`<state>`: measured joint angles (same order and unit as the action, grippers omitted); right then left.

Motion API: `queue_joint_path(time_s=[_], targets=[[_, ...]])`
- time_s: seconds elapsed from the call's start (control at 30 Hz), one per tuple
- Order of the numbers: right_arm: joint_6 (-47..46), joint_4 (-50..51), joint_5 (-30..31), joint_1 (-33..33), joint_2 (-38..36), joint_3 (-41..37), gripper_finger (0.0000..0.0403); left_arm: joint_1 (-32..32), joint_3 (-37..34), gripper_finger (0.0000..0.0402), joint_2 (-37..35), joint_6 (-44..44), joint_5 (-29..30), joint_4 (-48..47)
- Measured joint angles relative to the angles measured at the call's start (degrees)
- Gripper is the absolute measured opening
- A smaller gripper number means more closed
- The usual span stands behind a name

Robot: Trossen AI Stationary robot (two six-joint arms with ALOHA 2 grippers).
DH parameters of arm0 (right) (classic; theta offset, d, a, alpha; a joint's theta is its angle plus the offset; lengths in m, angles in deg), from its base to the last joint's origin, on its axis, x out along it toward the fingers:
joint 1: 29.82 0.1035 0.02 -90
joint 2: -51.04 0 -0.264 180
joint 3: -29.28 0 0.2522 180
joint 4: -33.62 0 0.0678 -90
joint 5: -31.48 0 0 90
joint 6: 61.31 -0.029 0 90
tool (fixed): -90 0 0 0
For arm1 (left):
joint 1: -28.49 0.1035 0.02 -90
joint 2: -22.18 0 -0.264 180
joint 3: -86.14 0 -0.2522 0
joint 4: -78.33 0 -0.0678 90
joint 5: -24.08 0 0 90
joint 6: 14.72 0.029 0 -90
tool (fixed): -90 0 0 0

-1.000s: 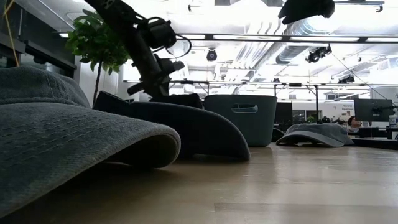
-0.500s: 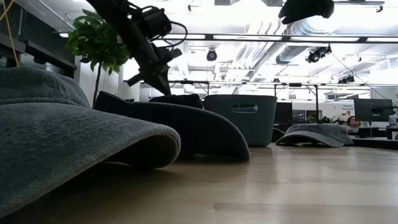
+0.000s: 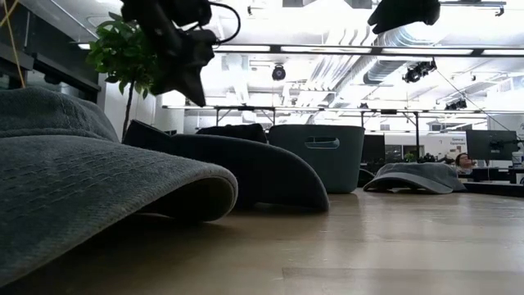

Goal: Pick & Place hat
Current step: Put the right dark blue cap into the yellow bin, then put the dark blue cap into the yellow bin

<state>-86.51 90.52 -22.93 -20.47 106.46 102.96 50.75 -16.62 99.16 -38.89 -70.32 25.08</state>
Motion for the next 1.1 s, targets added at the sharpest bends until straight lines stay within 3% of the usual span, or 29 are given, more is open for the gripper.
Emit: queue_joint_path(time_s=[0.3,0.93,1.1], targets=[[0.2,0.2,-1.1,0.0,0.0,0.0,0.0162,-9.5,-1.6,0.0,-0.2,-1.7,1.0,-3.6],[1.5,2.2,-5.1,0.0,0.0,0.0,0.0161,-22.9,-17.1,0.0,-1.0,-29.7,0.5,7.9],[2.3,2.3,-6.1,0.0,0.0,0.0,0.0162,-25.1,-22.2,0.0001,-1.1,-36.4,0.4,16.2]])
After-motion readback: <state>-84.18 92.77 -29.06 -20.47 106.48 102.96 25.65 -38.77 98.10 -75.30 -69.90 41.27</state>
